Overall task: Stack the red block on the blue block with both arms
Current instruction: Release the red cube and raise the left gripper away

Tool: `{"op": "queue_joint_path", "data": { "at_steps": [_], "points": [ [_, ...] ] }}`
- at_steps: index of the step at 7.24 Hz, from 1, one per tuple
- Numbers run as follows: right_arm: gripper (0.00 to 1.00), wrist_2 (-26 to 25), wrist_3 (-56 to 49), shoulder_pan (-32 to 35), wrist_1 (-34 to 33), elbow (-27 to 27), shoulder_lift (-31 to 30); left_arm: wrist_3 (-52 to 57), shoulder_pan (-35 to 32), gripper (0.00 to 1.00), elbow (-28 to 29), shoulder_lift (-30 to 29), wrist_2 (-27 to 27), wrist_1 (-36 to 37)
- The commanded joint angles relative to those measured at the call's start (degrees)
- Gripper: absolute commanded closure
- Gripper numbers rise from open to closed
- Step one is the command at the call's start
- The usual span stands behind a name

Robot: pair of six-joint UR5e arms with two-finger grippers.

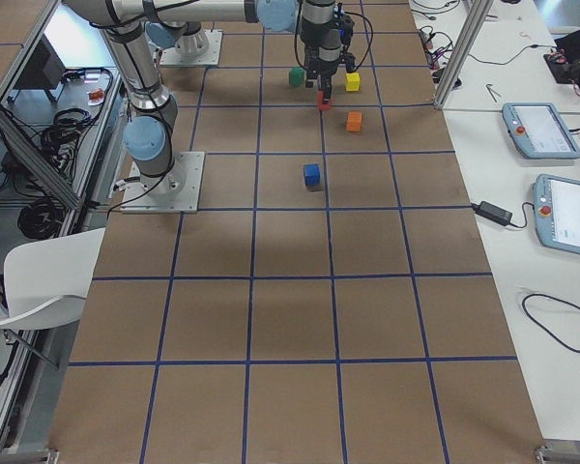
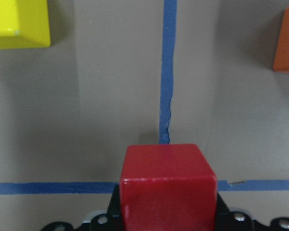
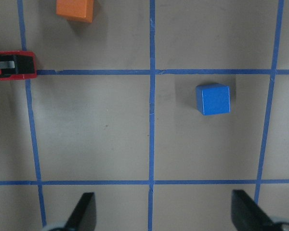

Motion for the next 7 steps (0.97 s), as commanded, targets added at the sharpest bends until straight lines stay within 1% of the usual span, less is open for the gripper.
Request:
{"op": "queue_joint_path", "data": {
  "at_steps": [1, 2, 3, 4, 5, 6, 7],
  "points": [
    [0.00, 0.1, 0.1, -0.2, -0.1, 0.5, 0.0, 0.9, 0.7, 0.00, 0.7, 3.0, 0.7, -1.6],
    [0.00, 0.1, 0.7, -0.2, -0.1, 1.6, 0.0, 4.0, 3.9, 0.00, 2.3, 6.9, 0.7, -8.6],
    [0.00, 0.3, 0.8, -0.2, -0.3, 2.6, 0.1, 11.2, 8.2, 0.00, 5.0, 10.6, 0.9, -16.7],
    [0.00, 0.3, 1.1, 0.1, -0.2, 3.9, 0.3, 18.3, 11.6, 0.00, 6.6, 13.9, 1.3, -21.6],
    [0.00, 0.5, 1.2, 0.0, -1.5, 4.7, 0.3, 22.1, 14.5, 0.00, 5.8, 17.6, 2.0, -25.6],
    [0.00, 0.5, 1.0, 0.2, -4.3, 4.6, 0.3, 23.3, 16.6, 0.00, 5.7, 21.5, 2.7, -28.0],
    [0.00, 1.2, 1.2, 1.2, -6.0, 4.7, 1.5, 25.4, 18.2, 0.00, 5.5, 26.0, 2.7, -31.9]
  ]
}}
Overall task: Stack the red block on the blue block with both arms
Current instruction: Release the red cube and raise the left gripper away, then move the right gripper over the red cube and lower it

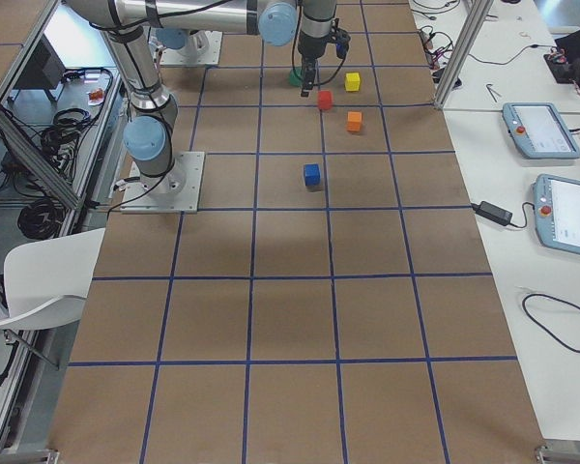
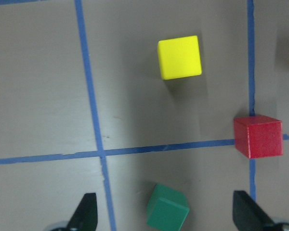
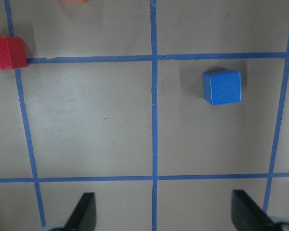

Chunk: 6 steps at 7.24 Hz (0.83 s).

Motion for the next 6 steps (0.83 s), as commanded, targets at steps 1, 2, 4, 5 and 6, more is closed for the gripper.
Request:
{"op": "queue_joint_path", "data": {
  "at_steps": [1, 2, 4, 5, 6],
  "points": [
    [0.00, 0.7, 0.4, 2.5, -6.7, 0.2, 2.7, 7.9, 5.8, 0.00, -0.6, 8.8, 0.1, -8.3],
    [0.00, 0.6, 0.9, 5.5, -10.7, 0.1, 5.3, 9.3, 7.2, 0.00, -0.7, 11.2, -0.3, -8.9],
    [0.00, 0.6, 7.5, 11.9, -18.5, -0.2, 11.2, 8.1, 7.2, 0.00, -0.1, 10.7, -0.1, -7.3],
    [0.00, 0.6, 8.6, 13.8, -21.1, -0.1, 13.3, 8.2, 7.1, 0.00, 0.0, 10.7, -1.6, -7.1],
    [0.00, 0.7, 9.5, 14.7, -22.5, -0.2, 14.8, 8.1, 7.1, 0.00, -0.4, 10.1, -1.5, -6.2]
  ]
}}
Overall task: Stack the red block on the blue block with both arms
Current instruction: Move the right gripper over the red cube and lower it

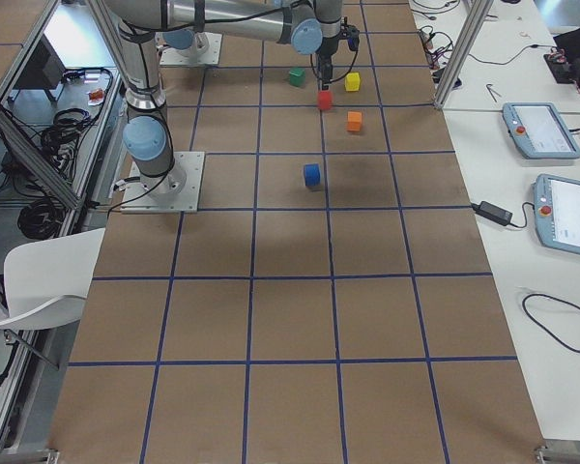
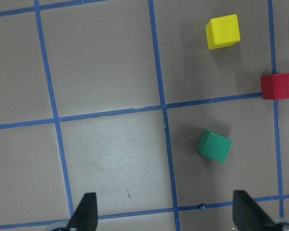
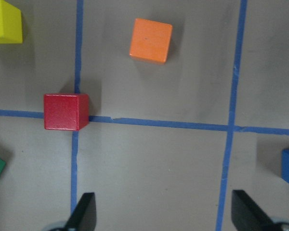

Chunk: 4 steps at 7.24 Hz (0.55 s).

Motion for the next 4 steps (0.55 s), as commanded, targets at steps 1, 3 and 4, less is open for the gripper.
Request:
{"op": "queue_joint_path", "data": {
  "at_steps": [1, 3, 4],
  "points": [
    [0.00, 0.2, 2.3, 1.9, -4.5, -0.1, 4.3, 0.4, 0.1, 0.00, -0.1, 0.5, -0.6, 1.3],
    [0.00, 0.2, 3.1, 4.6, -7.2, -0.1, 6.9, 0.8, 0.0, 0.00, -0.6, 1.4, 0.1, 0.5],
    [0.00, 0.1, 6.5, 7.1, -9.6, -0.2, 8.8, 0.8, 0.0, 0.00, -0.3, 1.4, -0.6, 1.2]
  ]
}}
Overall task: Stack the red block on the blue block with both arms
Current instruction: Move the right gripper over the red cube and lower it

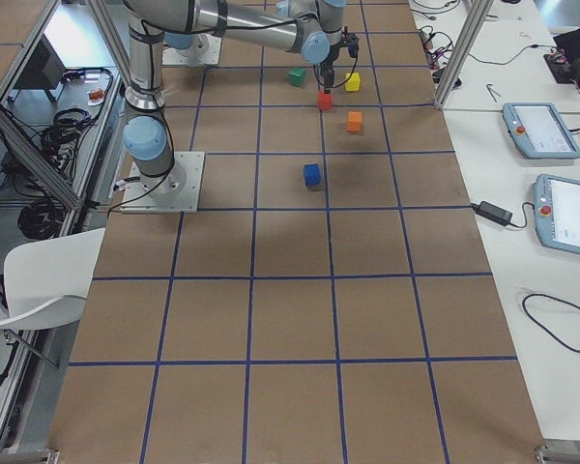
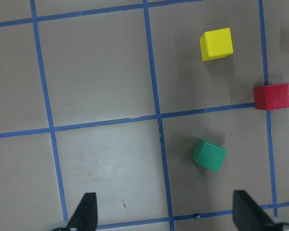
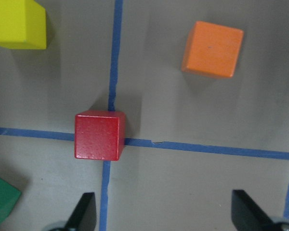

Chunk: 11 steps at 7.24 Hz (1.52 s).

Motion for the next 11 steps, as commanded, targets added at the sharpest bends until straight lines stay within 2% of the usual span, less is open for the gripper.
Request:
{"op": "queue_joint_path", "data": {
  "at_steps": [1, 5, 6, 9, 10, 11],
  "points": [
    [0.00, -0.1, 3.5, 3.3, -3.8, -0.6, 4.1, -0.2, 0.0, 0.00, 0.0, -0.1, -0.2, 0.4],
    [0.00, 0.2, 3.4, 3.7, -7.6, -1.1, 10.1, -0.3, 0.0, 0.00, 0.0, -0.6, -0.2, 2.3],
    [0.00, 3.1, 3.4, 3.8, -7.8, -1.2, 10.4, -0.3, 0.0, 0.00, 0.0, -0.7, -0.2, 2.2],
    [0.00, 3.9, 2.9, 3.8, -8.0, -1.5, 12.2, -0.3, 0.0, 0.00, -0.4, -0.2, -0.2, 2.2],
    [0.06, 3.3, 2.6, 3.8, -8.9, -1.5, 12.6, -0.1, 0.0, 0.00, -0.6, -0.1, -0.3, 2.2],
    [0.37, 3.2, 2.1, 3.7, -9.6, -1.5, 12.8, -0.2, 0.0, 0.00, -0.6, -0.2, -0.3, 2.2]
  ]
}}
